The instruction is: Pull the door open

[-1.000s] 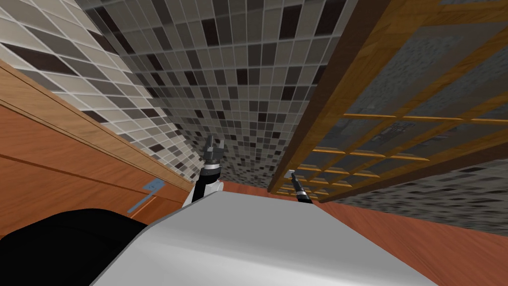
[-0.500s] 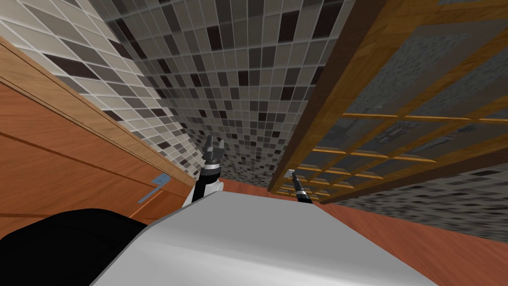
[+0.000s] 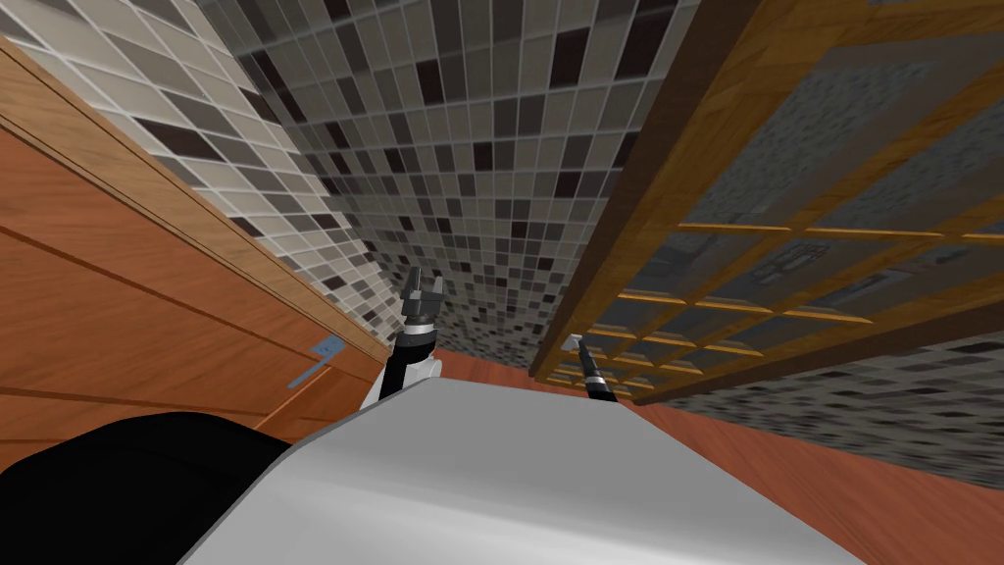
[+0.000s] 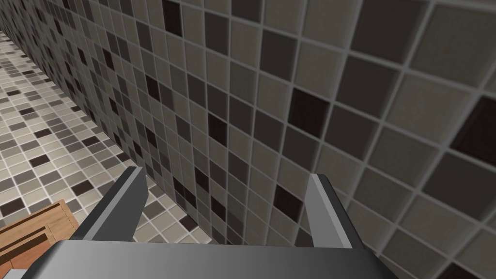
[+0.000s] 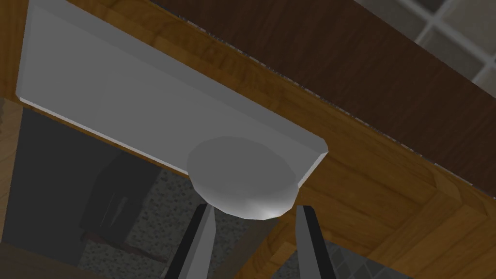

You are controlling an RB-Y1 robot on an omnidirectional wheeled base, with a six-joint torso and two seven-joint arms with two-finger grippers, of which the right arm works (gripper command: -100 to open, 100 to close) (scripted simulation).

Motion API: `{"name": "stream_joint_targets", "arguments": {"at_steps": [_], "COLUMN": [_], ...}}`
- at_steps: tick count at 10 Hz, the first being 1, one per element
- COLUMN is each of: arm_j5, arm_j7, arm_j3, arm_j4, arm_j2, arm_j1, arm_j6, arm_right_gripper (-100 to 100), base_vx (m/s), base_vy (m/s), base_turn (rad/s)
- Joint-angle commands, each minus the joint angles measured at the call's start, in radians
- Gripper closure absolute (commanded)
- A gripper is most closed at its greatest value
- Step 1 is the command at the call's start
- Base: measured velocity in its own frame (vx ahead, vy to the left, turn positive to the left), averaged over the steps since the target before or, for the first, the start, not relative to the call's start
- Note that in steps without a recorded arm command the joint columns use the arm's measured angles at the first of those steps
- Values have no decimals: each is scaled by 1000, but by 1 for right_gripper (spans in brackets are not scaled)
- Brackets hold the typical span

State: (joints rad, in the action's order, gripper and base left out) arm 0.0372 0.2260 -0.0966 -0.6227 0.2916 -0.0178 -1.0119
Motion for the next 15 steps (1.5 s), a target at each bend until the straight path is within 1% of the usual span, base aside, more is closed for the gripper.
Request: {"name": "stream_joint_targets", "arguments": {"at_steps": [1,2,3,4,5,6,7,8,9,10,11,12,13,14,15], "arm_j5": [-6,-23,-23,-40,-40,-58,-58,-75,-75,-93,-93,-111,-129,-129,-147], "arm_j7": [-38,-72,-79,-119,-120,-161,-162,-201,-203,-242,-244,-285,-310,-327,-360], "arm_j3": [14,22,22,30,30,37,37,45,45,53,53,60,68,68,76], "arm_j4": [13,11,11,9,9,8,8,6,6,5,5,3,1,1,0], "arm_j2": [-11,-11,-11,-11,-11,-12,-12,-12,-12,-12,-12,-13,-13,-13,-13], "arm_j1": [10,11,11,13,13,14,14,15,15,17,17,18,20,20,21], "arm_j6": [-6,-2,-2,2,2,5,5,9,9,13,13,16,20,20,24], "arm_right_gripper": [100,100,100,100,100,100,100,100,100,100,100,100,100,100,100], "base_vx": [-40,-43,-32,-35,-30,-34,-35,-43,-35,-38,-28,-35,-60,-46,-47], "base_vy": [-32,-27,-18,-22,-17,-21,-22,-18,-18,-18,-11,-20,-43,-31,-19], "base_turn": [41,67,45,64,37,68,33,55,46,78,27,56,113,71,54]}}
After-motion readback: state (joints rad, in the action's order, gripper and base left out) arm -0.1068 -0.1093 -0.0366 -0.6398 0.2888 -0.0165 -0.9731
